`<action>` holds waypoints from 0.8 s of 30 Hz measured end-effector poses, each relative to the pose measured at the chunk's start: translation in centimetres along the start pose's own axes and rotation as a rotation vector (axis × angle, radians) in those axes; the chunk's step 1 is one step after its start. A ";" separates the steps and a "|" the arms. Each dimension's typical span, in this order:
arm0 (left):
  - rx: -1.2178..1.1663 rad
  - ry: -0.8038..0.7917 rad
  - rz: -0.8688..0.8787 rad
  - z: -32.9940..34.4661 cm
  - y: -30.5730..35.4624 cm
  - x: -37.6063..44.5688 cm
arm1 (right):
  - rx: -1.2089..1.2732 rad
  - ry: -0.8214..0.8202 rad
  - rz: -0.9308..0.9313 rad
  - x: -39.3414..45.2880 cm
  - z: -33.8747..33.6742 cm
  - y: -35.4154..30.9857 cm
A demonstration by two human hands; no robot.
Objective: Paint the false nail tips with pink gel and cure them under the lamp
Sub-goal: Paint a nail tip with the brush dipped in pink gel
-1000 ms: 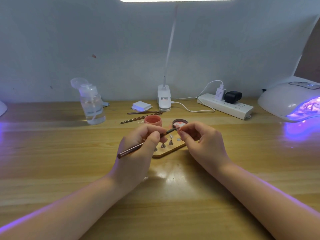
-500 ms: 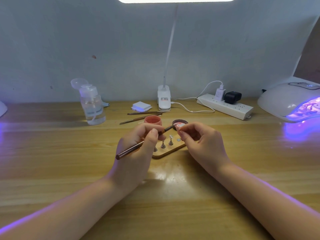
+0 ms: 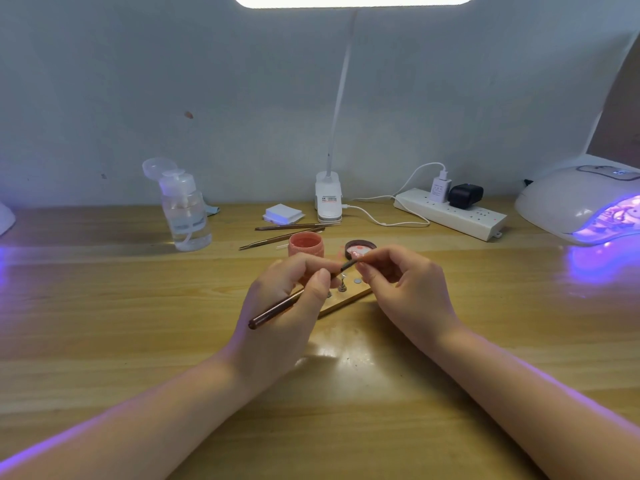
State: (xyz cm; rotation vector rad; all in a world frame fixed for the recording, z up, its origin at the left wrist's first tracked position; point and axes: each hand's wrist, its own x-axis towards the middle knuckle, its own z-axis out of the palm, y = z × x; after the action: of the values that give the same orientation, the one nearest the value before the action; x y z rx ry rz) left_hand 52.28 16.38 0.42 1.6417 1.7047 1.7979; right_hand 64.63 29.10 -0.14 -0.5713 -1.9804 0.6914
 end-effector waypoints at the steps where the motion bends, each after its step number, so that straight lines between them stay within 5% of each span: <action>1: 0.010 0.005 0.015 0.0 0.0 0.0 | 0.000 -0.001 0.000 0.0 0.0 0.0; 24: -0.113 0.122 -0.014 -0.1 -0.1 -0.1 | 0.053 -0.012 0.064 -0.1 -0.1 -0.2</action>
State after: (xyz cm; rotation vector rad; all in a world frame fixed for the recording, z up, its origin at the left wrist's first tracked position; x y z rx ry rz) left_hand 52.20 16.30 0.31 1.4997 1.6245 1.9855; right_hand 64.75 28.93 0.01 -0.6020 -1.9562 0.7855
